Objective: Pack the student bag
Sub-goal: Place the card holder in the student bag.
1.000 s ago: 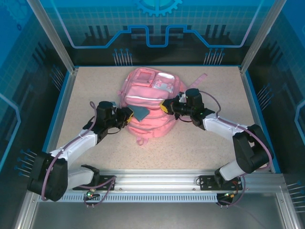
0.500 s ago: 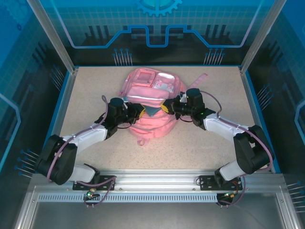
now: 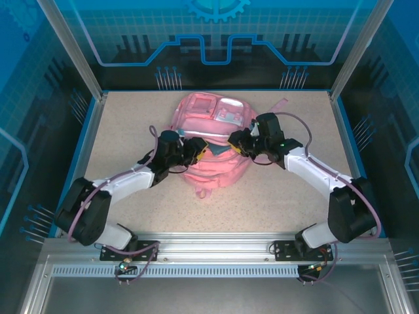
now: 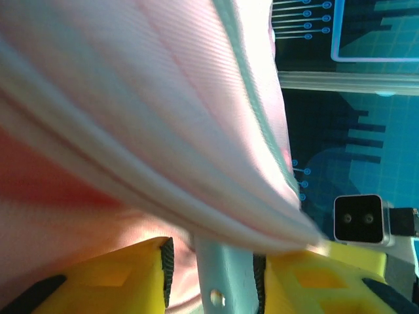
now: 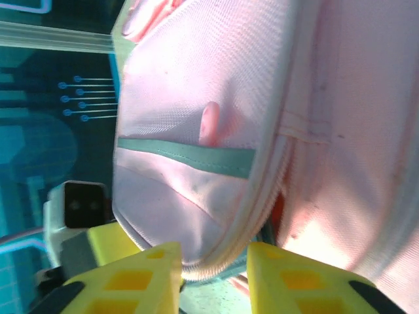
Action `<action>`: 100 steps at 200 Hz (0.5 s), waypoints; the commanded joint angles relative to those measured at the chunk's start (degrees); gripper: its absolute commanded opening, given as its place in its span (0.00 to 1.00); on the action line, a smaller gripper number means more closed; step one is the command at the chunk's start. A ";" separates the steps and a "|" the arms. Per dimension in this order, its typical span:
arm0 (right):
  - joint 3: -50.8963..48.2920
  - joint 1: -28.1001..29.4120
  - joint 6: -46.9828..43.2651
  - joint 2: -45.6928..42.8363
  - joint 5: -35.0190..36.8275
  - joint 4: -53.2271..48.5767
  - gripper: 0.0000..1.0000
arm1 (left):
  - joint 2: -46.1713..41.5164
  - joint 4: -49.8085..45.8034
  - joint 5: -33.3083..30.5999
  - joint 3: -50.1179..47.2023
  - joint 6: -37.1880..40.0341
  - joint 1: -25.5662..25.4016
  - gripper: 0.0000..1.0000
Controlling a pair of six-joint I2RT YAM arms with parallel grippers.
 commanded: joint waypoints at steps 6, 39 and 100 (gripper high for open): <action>0.23 1.99 -11.45 -3.68 5.76 -12.25 0.37 | -5.53 -12.19 1.61 0.15 7.28 0.26 0.42; -0.61 9.15 -14.71 -5.92 15.05 -15.81 0.23 | -9.08 -19.37 1.87 0.48 13.07 2.78 0.38; 5.96 15.54 -15.45 3.84 19.37 -11.71 0.13 | -11.97 -26.30 1.80 3.30 19.37 9.81 0.41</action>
